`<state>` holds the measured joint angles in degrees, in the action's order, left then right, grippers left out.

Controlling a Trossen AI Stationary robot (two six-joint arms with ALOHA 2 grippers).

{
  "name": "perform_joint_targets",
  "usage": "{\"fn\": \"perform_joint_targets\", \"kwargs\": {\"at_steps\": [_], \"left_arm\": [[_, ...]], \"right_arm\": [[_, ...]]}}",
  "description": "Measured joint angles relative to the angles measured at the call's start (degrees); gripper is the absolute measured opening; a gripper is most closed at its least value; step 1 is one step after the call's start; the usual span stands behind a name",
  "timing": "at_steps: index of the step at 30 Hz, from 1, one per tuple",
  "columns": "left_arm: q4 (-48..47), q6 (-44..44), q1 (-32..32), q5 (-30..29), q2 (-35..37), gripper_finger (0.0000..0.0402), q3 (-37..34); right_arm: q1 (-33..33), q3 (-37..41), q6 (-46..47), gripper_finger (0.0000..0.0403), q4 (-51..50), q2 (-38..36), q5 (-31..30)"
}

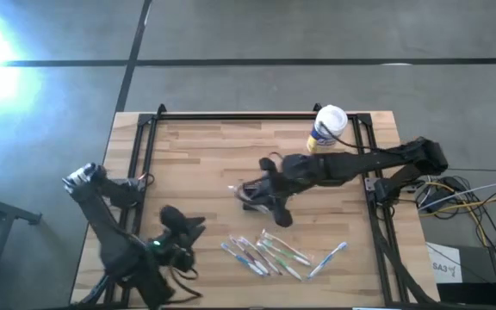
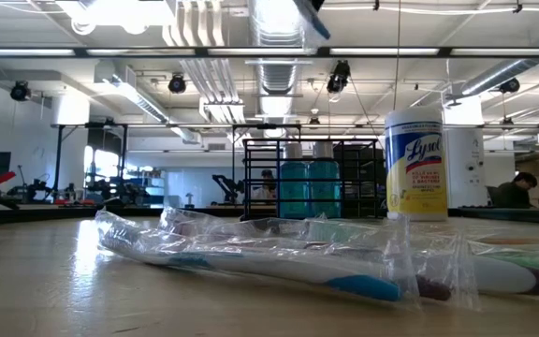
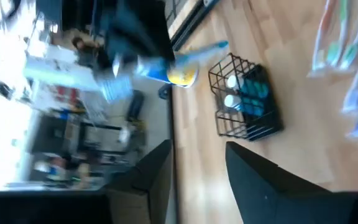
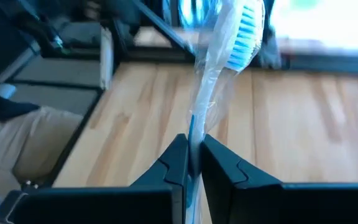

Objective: Pick & Place toothbrushing station
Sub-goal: Put the left blue toothbrush into the black mesh organizer

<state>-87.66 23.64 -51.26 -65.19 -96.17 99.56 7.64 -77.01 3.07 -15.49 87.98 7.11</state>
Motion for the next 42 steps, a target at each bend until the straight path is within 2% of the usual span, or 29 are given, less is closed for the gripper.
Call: {"fn": "perform_joint_targets", "kwargs": {"at_steps": [3,6,9,12,15,19,22,25,28,30,42], "left_arm": [[4.28,6.32,-3.17,-0.45,5.55,0.0132,-7.81],[15.28,7.53,-6.03,-0.58,11.87,0.0100,-18.32],[32.41,4.12,-7.48,-0.82,18.84,0.0056,-30.62],[56.17,-1.07,-6.81,2.01,25.47,0.0012,-43.80],[84.88,-10.95,-4.46,10.13,30.31,0.0009,-56.96],[120.02,-19.77,-0.70,25.57,33.38,0.0007,-72.46],[135.64,-19.76,2.36,33.81,34.13,0.0004,-81.12],[140.97,-17.34,3.96,34.50,34.26,0.0008,-86.28],[142.71,-17.05,4.43,34.14,34.20,0.0010,-88.12],[142.69,-17.54,4.43,34.10,34.11,0.0010,-88.35],[142.34,-20.62,4.43,34.08,34.09,0.0012,-88.01]], "right_arm": [[0.06,7.58,-2.32,0.0022,8.09,-5.40,-1.26],[-0.51,17.40,-5.56,0.0022,18.92,-10.80,-1.72],[-1.12,26.87,-9.33,0.0022,29.80,-15.55,-3.79],[-1.70,35.20,-12.47,0.0022,38.80,-18.67,-6.20],[-2.43,42.68,-14.50,0.0022,48.19,-20.28,-7.41],[-4.13,50.81,-14.39,0.0022,59.19,-21.22,-7.30],[-5.40,54.72,-13.79,0.0022,62.88,-21.27,-7.38],[-6.21,56.98,-13.81,0.0022,64.52,-21.25,-7.36],[-6.56,58.57,-14.17,0.0022,64.85,-21.22,-11.32],[-6.91,59.55,-14.99,0.0022,65.10,-21.22,-13.19],[-7.96,60.73,-13.76,0.0022,67.03,-21.18,-13.32]]}}
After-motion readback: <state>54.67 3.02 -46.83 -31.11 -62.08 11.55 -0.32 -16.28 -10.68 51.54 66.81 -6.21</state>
